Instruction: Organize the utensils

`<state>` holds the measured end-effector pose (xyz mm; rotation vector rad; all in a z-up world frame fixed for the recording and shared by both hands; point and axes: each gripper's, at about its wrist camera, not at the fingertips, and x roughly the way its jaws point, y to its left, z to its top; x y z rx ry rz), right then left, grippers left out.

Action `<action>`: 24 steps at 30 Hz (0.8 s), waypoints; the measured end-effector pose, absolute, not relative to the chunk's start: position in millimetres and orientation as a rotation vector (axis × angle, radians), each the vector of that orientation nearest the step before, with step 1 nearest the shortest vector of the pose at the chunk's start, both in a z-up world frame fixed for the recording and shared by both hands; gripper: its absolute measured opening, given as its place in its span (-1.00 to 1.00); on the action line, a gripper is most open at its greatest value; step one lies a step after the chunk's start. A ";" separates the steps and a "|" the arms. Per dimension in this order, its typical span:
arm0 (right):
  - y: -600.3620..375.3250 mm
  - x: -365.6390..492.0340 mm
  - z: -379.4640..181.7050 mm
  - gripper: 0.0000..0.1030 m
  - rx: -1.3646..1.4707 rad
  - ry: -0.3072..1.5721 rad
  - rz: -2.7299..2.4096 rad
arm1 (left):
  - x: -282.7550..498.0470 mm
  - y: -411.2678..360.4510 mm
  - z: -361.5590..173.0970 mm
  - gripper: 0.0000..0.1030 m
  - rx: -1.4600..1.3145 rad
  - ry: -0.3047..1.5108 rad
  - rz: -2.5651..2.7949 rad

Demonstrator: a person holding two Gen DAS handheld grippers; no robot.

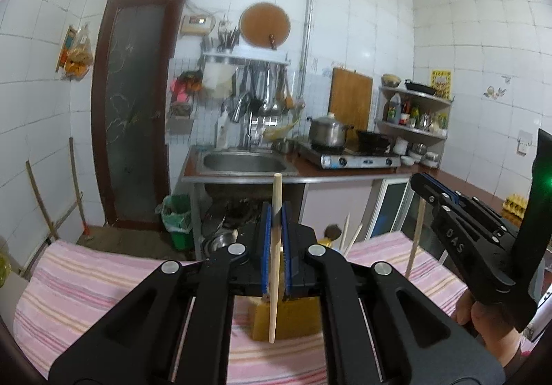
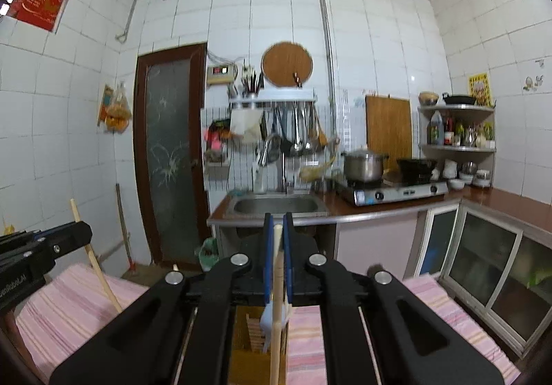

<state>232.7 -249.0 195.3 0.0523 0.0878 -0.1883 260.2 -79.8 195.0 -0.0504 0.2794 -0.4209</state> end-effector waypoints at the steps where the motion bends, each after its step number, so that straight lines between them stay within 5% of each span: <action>1: -249.4 233.4 199.1 -0.89 0.052 0.076 -0.190 | 261.4 -81.2 199.7 -0.91 -0.051 0.271 -0.424; 12: -256.0 276.0 228.5 -0.89 0.065 -0.037 -0.199 | 298.8 -105.5 228.4 -0.91 -0.055 0.191 -0.428; 24: -282.8 329.4 150.1 -0.89 0.117 0.050 -0.207 | 359.9 -134.0 135.0 -0.91 0.001 0.310 -0.384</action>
